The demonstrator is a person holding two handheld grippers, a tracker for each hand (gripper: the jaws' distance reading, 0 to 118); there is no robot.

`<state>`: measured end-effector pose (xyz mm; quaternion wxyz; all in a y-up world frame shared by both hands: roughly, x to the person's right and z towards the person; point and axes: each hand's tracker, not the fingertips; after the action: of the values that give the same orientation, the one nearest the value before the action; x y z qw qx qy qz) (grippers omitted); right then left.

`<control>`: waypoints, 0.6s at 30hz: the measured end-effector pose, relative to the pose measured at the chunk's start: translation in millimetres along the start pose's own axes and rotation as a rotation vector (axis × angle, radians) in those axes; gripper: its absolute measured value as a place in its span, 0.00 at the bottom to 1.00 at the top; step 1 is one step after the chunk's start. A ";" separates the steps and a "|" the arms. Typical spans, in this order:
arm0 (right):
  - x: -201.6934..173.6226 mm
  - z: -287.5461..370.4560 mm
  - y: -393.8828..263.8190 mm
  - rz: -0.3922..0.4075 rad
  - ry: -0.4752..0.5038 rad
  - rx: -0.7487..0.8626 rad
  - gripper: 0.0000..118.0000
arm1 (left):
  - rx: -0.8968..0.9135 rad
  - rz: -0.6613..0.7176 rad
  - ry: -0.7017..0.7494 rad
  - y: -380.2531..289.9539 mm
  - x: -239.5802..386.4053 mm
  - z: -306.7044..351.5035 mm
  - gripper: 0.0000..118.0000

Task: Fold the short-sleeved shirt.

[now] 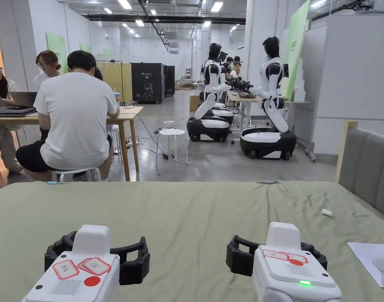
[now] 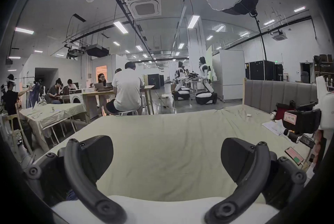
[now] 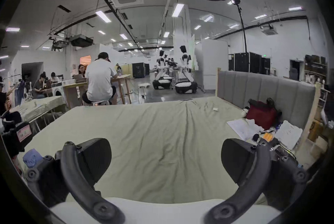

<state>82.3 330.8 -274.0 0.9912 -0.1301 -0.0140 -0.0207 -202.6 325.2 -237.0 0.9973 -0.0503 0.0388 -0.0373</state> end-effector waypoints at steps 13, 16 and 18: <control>-0.4 6.0 -0.5 -0.001 0.018 0.011 1.00 | -0.002 0.004 0.004 -0.2 1.0 -1.1 1.00; 0.4 7.7 -0.5 0.010 0.041 0.001 1.00 | 0.000 -0.004 0.001 0.3 2.0 -0.7 1.00; 0.5 6.5 -0.8 0.020 0.049 0.004 1.00 | 0.002 -0.004 0.001 0.0 2.5 -1.5 1.00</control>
<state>82.7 331.7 -267.6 0.9916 -0.1279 0.0115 -0.0141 -200.3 324.8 -238.6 0.9972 -0.0491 0.0390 -0.0396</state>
